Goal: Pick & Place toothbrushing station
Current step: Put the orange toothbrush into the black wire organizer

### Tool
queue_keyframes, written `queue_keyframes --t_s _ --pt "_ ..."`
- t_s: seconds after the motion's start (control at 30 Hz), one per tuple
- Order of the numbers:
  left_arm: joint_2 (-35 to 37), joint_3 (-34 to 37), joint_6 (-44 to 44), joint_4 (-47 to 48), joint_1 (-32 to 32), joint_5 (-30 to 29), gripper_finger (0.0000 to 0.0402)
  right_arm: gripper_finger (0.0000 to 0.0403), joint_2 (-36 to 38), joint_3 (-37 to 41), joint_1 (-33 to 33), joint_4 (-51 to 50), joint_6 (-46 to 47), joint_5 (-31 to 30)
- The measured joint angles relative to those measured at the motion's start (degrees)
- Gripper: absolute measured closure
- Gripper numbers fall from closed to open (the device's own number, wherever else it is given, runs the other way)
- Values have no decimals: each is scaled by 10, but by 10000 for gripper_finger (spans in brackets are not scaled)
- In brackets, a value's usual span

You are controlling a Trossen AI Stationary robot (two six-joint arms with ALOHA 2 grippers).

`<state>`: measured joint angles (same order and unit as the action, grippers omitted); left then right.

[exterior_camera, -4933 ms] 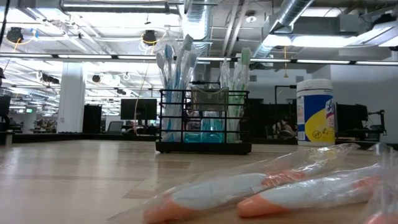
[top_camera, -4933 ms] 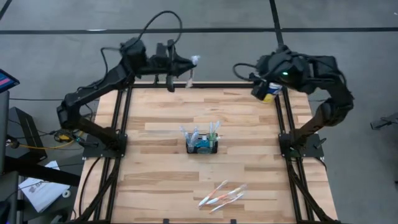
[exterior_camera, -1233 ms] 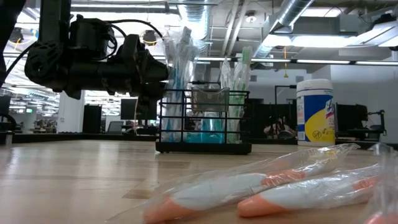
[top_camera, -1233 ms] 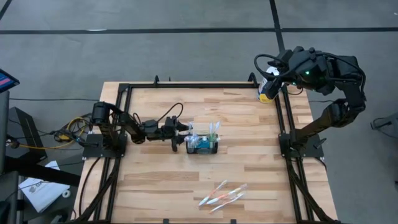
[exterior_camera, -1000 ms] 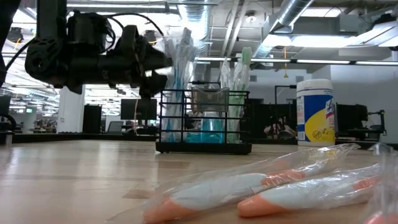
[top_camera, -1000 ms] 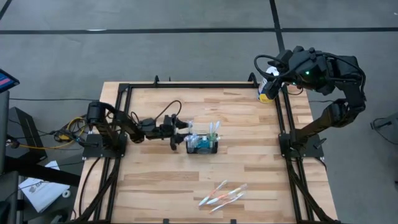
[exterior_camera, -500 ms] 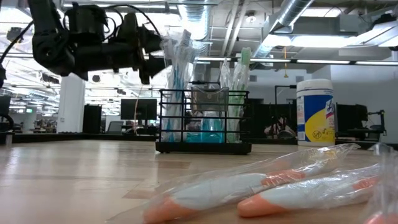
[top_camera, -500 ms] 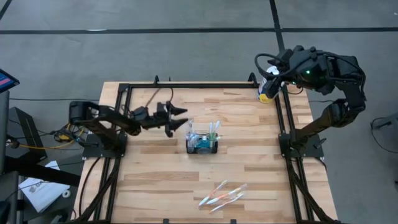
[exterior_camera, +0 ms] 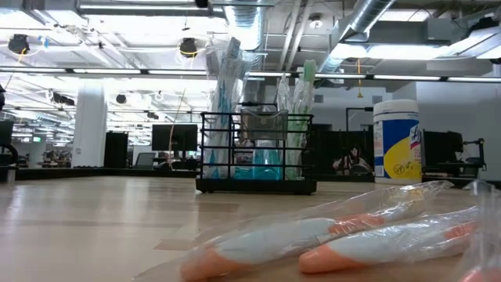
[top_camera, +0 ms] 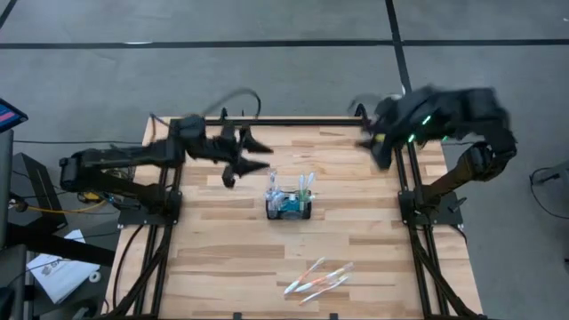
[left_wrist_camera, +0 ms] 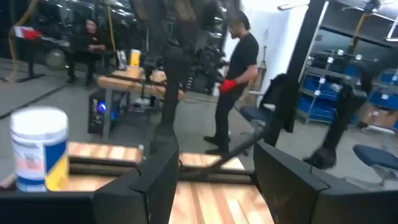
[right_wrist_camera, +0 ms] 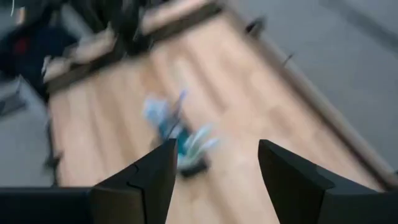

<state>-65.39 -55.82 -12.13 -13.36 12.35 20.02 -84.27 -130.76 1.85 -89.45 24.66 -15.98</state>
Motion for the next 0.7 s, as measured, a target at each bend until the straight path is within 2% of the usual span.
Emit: queue_keyframes --t_s 0.13,0.33,0.47,0.6,0.7 --pt "-2 -123 8 131 29 9 197 188 -19 78 84 -4 40 14" --pt "-6 -230 76 336 43 15 184 188 -20 313 190 64 137 8" --pt "-20 -262 107 457 41 19 183 188 -19 474 237 189 193 15" --pt "-34 -263 106 480 29 42 183 188 -22 592 252 379 228 77" --pt "-48 -263 103 482 10 44 183 188 -30 644 252 463 265 87"
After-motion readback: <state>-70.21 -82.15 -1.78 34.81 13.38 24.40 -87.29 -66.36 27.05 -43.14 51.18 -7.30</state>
